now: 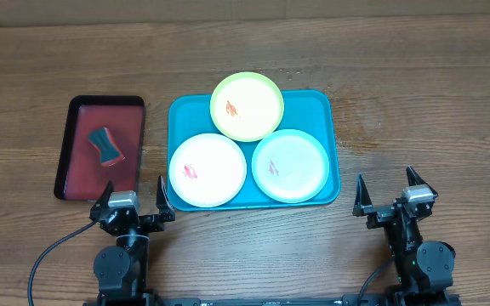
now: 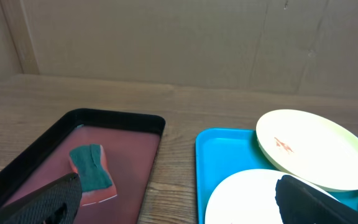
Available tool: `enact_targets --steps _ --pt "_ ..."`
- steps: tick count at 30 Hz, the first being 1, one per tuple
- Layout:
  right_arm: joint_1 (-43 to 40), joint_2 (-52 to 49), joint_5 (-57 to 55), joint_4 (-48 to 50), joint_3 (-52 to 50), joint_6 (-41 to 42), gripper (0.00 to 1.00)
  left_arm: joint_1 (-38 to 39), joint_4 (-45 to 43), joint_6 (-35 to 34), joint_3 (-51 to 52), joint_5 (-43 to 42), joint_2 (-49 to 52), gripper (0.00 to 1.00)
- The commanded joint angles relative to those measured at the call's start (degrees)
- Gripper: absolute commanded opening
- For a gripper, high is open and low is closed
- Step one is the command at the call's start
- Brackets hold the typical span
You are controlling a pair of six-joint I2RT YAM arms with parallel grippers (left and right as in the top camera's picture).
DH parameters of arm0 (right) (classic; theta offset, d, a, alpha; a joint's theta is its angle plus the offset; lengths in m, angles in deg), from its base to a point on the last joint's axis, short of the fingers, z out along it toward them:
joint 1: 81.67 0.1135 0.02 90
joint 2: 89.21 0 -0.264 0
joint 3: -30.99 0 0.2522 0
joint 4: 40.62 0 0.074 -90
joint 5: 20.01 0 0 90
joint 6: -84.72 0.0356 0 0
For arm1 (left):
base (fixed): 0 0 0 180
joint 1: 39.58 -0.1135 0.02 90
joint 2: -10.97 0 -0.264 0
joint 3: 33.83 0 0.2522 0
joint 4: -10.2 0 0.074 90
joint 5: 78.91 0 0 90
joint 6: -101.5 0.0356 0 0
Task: Clean dirty plates on tray and stack at the side
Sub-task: 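Move the left gripper to the black tray and grasp the green sponge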
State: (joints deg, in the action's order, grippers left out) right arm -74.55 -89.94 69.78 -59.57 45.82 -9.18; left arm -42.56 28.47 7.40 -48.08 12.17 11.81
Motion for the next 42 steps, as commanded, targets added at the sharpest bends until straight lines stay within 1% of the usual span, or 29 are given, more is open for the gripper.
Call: enact_targets --steps 1,32,33,34,36,38,40,42 --pt "-0.11 0.57 0.24 0.37 -0.59 -0.24 1.00 0.28 -0.09 0.90 0.22 -0.52 -0.57 1.00" --pt "-0.11 0.57 0.24 0.37 -0.59 -0.24 1.00 0.28 -0.09 0.87 0.22 -0.57 -0.57 1.00" --pt "-0.11 0.57 0.26 0.37 -0.59 -0.24 1.00 0.28 -0.74 -0.68 0.22 -1.75 -0.57 1.00" --pt "-0.11 0.57 0.24 0.37 -0.59 -0.24 1.00 0.37 -1.42 -4.02 0.22 -4.61 -0.57 1.00" --pt "-0.11 0.57 0.24 0.37 -0.59 -0.24 1.00 0.39 -1.55 -12.66 0.22 -13.49 -0.57 1.00" --pt "-0.11 0.57 0.26 0.37 -0.59 -0.24 1.00 0.39 -2.60 -22.45 0.22 -21.70 -0.57 1.00" --pt "-0.11 0.57 0.24 0.37 -0.59 -0.24 1.00 0.39 -4.42 -33.11 0.22 -27.23 -0.57 1.00" --pt "-0.11 0.57 0.24 0.37 -0.59 -0.24 1.00 0.39 -7.28 -43.80 0.22 -28.72 -0.57 1.00"
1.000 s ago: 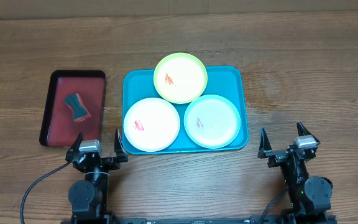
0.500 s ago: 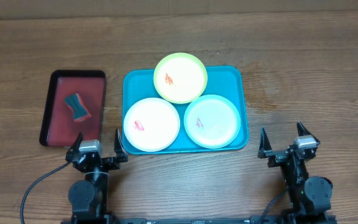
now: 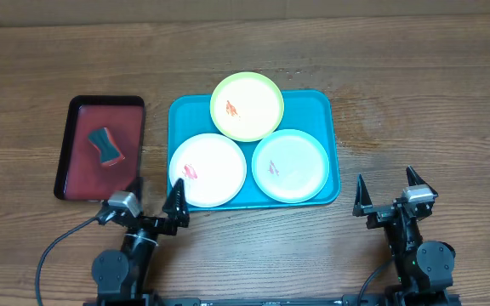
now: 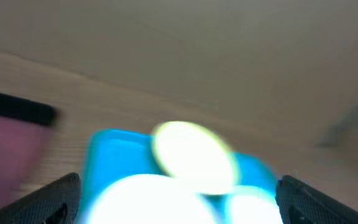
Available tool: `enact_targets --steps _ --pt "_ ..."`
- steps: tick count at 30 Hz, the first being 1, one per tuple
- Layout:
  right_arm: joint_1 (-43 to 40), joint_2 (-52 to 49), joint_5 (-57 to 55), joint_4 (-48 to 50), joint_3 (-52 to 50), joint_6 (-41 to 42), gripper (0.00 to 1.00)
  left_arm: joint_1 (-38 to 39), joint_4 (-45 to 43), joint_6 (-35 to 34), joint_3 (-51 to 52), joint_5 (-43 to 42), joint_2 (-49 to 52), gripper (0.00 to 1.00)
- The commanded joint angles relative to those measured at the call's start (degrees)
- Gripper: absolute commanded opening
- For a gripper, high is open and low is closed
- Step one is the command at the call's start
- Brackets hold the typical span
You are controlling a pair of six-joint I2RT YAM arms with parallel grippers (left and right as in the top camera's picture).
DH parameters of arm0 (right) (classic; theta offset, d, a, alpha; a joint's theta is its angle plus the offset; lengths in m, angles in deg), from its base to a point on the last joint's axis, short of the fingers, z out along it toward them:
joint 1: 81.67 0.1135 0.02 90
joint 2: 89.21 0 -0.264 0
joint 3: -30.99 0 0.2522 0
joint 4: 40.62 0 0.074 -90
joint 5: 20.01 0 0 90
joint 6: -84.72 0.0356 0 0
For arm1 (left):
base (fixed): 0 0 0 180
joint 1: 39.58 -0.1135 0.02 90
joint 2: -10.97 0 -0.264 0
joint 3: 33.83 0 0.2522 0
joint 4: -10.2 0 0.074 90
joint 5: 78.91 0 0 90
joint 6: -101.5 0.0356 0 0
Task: Clean dirty plates on tray and stack at the side
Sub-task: 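Move the left gripper to the black tray and grasp the green sponge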
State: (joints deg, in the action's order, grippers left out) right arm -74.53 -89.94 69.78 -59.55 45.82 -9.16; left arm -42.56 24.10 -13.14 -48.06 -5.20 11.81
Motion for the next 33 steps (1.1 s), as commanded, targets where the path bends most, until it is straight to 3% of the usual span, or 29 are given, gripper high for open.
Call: enact_targets --steps 1,3,6,9,11,12,14,18,23,29,33 --pt "-0.13 0.57 0.24 0.35 -0.59 -0.26 1.00 0.33 -6.51 -28.02 0.20 -10.99 -0.57 1.00" --pt "-0.13 0.57 0.26 0.35 -0.59 -0.26 1.00 0.35 -16.17 -29.44 0.20 -10.23 -0.57 1.00" --pt "-0.13 0.57 0.26 0.35 -0.59 -0.26 1.00 0.33 -31.93 -24.79 0.09 -7.89 -0.57 1.00" --pt "-0.13 0.57 0.24 0.35 -0.59 -0.26 1.00 0.33 -33.44 -19.61 -3.19 0.09 -0.50 1.00" --pt "-0.13 0.57 0.24 0.35 -0.59 -0.26 1.00 0.35 -26.62 -14.45 -7.93 4.79 0.04 1.00" --pt "-0.13 0.57 0.24 0.35 -0.59 -0.26 1.00 0.35 -17.05 -8.07 -14.36 8.24 2.25 1.00" --pt "-0.13 0.57 0.24 0.35 -0.59 -0.26 1.00 0.35 -5.64 -1.53 -22.40 10.54 6.91 1.00" --pt "-0.13 0.57 0.24 0.35 -0.59 -0.26 1.00 0.33 15.43 3.63 -39.32 15.80 21.66 1.00" --pt "-0.13 0.57 0.24 0.35 -0.59 -0.26 1.00 0.35 36.59 8.72 -61.33 15.78 45.33 1.00" --pt "-0.13 0.57 0.24 0.35 -0.59 -0.26 1.00 -0.46 45.62 10.47 -75.80 17.38 65.94 1.00" --pt "-0.13 0.57 0.24 0.35 -0.59 -0.26 1.00 -5.35 48.87 5.60 -80.43 19.85 78.16 1.00"
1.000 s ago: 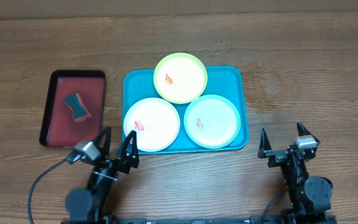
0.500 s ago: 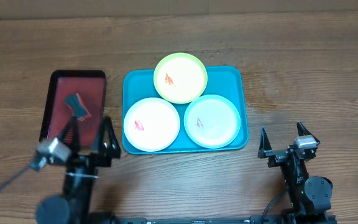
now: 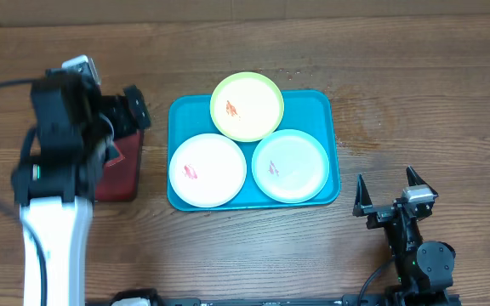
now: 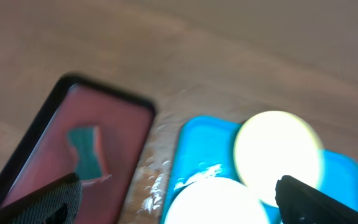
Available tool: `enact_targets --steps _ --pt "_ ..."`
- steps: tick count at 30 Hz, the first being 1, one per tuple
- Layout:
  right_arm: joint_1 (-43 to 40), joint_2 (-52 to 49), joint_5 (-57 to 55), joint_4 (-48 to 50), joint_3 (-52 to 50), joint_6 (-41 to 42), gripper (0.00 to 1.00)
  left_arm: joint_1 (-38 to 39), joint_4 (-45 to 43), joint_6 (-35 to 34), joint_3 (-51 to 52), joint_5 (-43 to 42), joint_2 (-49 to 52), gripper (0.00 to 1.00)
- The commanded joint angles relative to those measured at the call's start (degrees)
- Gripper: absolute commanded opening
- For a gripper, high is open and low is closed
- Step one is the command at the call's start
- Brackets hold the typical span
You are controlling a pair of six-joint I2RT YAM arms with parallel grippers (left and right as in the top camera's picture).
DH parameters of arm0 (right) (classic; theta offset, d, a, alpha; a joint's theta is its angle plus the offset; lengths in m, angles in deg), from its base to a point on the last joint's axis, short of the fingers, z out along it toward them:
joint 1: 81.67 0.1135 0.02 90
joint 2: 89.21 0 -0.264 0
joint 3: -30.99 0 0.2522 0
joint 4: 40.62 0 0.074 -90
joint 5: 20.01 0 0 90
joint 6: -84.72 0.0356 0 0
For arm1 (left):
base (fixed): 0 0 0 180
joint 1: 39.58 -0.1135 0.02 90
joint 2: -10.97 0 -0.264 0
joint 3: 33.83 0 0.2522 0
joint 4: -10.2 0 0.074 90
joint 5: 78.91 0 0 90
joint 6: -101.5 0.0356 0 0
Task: Clean dirty plates on tray and stack at the side
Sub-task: 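Move the left gripper to the black tray and grasp the green sponge, then rub the held sponge around in the soapy water of the black tray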
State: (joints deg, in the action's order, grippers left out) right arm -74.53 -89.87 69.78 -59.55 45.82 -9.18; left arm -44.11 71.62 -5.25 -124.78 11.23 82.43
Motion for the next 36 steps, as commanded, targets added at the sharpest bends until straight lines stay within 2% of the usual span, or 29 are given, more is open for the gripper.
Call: enact_targets --steps 1,5,11,16,25,27,30,31,32,33,36 --pt "-0.13 0.50 0.26 0.35 -0.59 -0.24 1.00 -5.27 1.60 -3.85 -4.20 3.13 10.36 1.00" --pt "-0.13 0.50 0.26 0.35 -0.59 -0.24 1.00 -10.60 0.96 -8.87 -4.35 1.36 19.80 1.00" --pt "-0.13 0.50 0.24 0.35 -0.59 -0.24 1.00 -15.74 4.04 -7.58 -4.35 -4.15 30.80 1.00" --pt "-0.13 0.50 0.24 0.35 -0.59 -0.24 1.00 -17.14 5.03 -2.82 -4.35 -4.20 36.85 1.00" --pt "-0.13 0.50 0.24 0.35 -0.59 -0.24 1.00 -17.09 4.33 -2.43 -4.33 -4.22 45.29 1.00" --pt "-0.13 0.50 0.24 0.35 -0.59 -0.24 1.00 -17.09 4.20 -2.25 -4.33 -4.20 46.40 0.89" --pt "-0.13 0.50 0.24 0.35 -0.59 -0.24 1.00 -17.09 3.54 -2.03 -4.33 -4.15 47.32 0.62" --pt "-0.13 0.50 0.24 0.35 -0.59 -0.24 1.00 -17.09 3.45 -2.05 -4.33 -4.20 47.32 0.47" --pt "-0.13 0.50 0.26 0.35 -0.59 -0.24 1.00 -17.09 3.30 -2.05 -4.33 -4.20 47.30 0.13" --pt "-0.13 0.50 0.24 0.35 -0.59 -0.24 1.00 -17.09 3.26 -2.08 -4.33 -4.20 47.30 0.04" --pt "-0.13 0.50 0.26 0.35 -0.59 -0.24 1.00 -17.09 2.80 -2.05 -4.35 -4.00 47.30 0.04"
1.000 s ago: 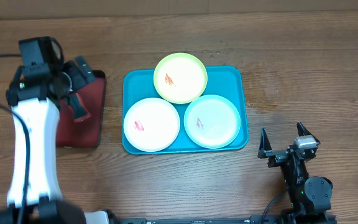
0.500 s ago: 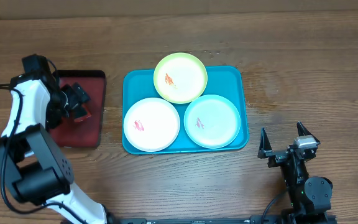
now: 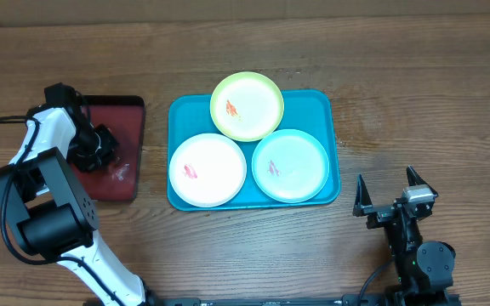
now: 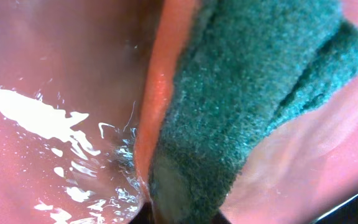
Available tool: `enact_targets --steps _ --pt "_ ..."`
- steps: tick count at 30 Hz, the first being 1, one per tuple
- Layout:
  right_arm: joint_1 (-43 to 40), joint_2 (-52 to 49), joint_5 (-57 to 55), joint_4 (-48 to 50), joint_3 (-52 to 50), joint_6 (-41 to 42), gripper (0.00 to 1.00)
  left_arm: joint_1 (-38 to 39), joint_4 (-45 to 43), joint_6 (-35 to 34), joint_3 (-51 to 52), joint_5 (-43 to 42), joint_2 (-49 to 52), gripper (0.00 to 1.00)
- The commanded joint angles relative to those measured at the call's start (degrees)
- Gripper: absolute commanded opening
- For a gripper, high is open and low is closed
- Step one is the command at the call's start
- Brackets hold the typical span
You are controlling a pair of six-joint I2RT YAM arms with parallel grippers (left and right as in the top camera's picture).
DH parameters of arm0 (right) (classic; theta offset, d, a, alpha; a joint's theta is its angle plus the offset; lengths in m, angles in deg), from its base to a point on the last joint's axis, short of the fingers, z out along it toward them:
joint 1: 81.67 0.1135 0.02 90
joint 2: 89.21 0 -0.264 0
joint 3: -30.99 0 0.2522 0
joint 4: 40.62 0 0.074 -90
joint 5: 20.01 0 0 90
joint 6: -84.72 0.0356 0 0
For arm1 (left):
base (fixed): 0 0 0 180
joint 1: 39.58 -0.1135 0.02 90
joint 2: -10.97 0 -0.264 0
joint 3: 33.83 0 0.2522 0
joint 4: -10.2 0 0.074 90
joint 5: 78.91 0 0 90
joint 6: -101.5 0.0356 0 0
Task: Clean dirty plates on tray and stack at the side
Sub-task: 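Rub the held sponge around in the soapy water of the black tray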
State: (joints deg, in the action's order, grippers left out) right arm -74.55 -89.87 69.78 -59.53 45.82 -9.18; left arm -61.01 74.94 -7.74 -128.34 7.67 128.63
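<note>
Three dirty plates lie on the blue tray: a yellow-green one at the back, a white one front left and a pale mint one front right, each with a red smear. My left gripper is down in the black tray of reddish water. The left wrist view is filled by the sponge, green scrub face and orange body, its near end pinched in the left gripper. From overhead the sponge is hidden under the gripper. My right gripper rests open at the front right.
The black tray sits left of the blue tray with a narrow strip of wood between them. A cable loops off the left arm at the table's left edge. Bare wooden table lies right of the blue tray and along the back.
My left gripper was high over the black tray, open, with the sponge lying below it. Now it is down in the tray and shut on the sponge. The right arm has not moved.
Both grippers stood open at the table's front edge, the sponge lying in the black tray. Then the left gripper was turned toward the blue tray. Then it hung high over the black tray. Now it sits in that tray, holding the sponge.
</note>
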Motion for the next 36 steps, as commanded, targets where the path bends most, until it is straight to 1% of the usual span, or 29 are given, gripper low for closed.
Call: enact_targets --steps 1,2,4,5,8,9,12,16,19,21,22,26,28,29,30,32,33,34,35,36 --pt "-0.11 0.50 0.24 0.33 -0.59 -0.24 1.00 -0.20 -1.11 0.44 -0.79 -0.42 1.09 0.04" --pt "-0.11 0.50 0.26 0.33 -0.59 -0.24 1.00 -0.22 -2.01 0.44 -0.79 -0.37 1.09 0.15" --pt "-0.11 0.50 0.24 0.33 -0.59 -0.24 1.00 -0.20 -4.02 0.44 -0.76 1.05 1.09 0.86" --pt "-0.11 0.50 0.24 0.33 -0.59 -0.24 1.00 -0.20 -4.98 0.44 -0.79 2.25 1.09 1.00" --pt "-0.11 0.50 0.24 0.33 -0.59 -0.24 1.00 -0.20 -7.65 0.44 -0.76 6.95 1.09 1.00" --pt "-0.11 0.50 0.24 0.33 -0.59 -0.24 1.00 -0.22 -9.18 0.46 -0.76 10.45 1.09 1.00" --pt "-0.11 0.50 0.24 0.33 -0.59 -0.24 1.00 -0.20 -11.30 2.16 -0.76 12.87 1.09 1.00" --pt "-0.11 0.50 0.24 0.33 -0.59 -0.24 1.00 -0.20 -14.75 7.65 -0.76 11.13 1.11 1.00" --pt "-0.11 0.50 0.26 0.33 -0.59 -0.24 1.00 -0.20 -17.00 12.94 -0.76 6.25 1.11 1.00" --pt "-0.11 0.50 0.24 0.33 -0.59 -0.24 1.00 -0.20 -18.01 15.69 -0.76 1.81 1.11 0.94" --pt "-0.11 0.50 0.26 0.33 -0.59 -0.24 1.00 -0.20 -18.32 16.26 -0.74 -0.59 1.11 0.86" --pt "-0.11 0.50 0.24 0.33 -0.59 -0.24 1.00 -0.20 -18.29 16.24 -0.72 -0.63 1.11 0.46" --pt "-0.11 0.50 0.26 0.33 -0.59 -0.24 1.00 -0.22 -18.21 16.24 -0.72 -0.46 1.11 0.13" --pt "-0.11 0.50 0.26 0.33 -0.59 -0.24 1.00 -0.26 -18.05 16.20 -0.72 -0.17 1.11 0.04" --pt "-0.11 0.50 0.26 0.33 -0.59 -0.24 1.00 -0.28 -17.94 16.00 -0.72 -0.02 1.11 0.04" --pt "-0.11 0.50 0.24 0.33 -0.59 -0.24 1.00 -0.31 -17.40 15.78 -0.72 0.02 1.11 0.04" --pt "-0.11 0.50 0.26 0.33 -0.59 -0.24 1.00 -0.31 -16.90 15.78 -0.72 0.02 1.11 0.24" --pt "-0.11 0.50 0.24 0.33 -0.59 -0.24 1.00 -0.31 -16.15 15.76 -0.72 0.00 1.11 0.67" --pt "-0.11 0.50 0.24 0.33 -0.59 -0.24 1.00 -0.31 -15.17 15.78 -0.72 0.00 1.11 1.00" --pt "-0.11 0.50 0.24 0.33 -0.59 -0.24 1.00 -0.31 -14.14 15.78 -0.72 -0.02 1.11 1.00"
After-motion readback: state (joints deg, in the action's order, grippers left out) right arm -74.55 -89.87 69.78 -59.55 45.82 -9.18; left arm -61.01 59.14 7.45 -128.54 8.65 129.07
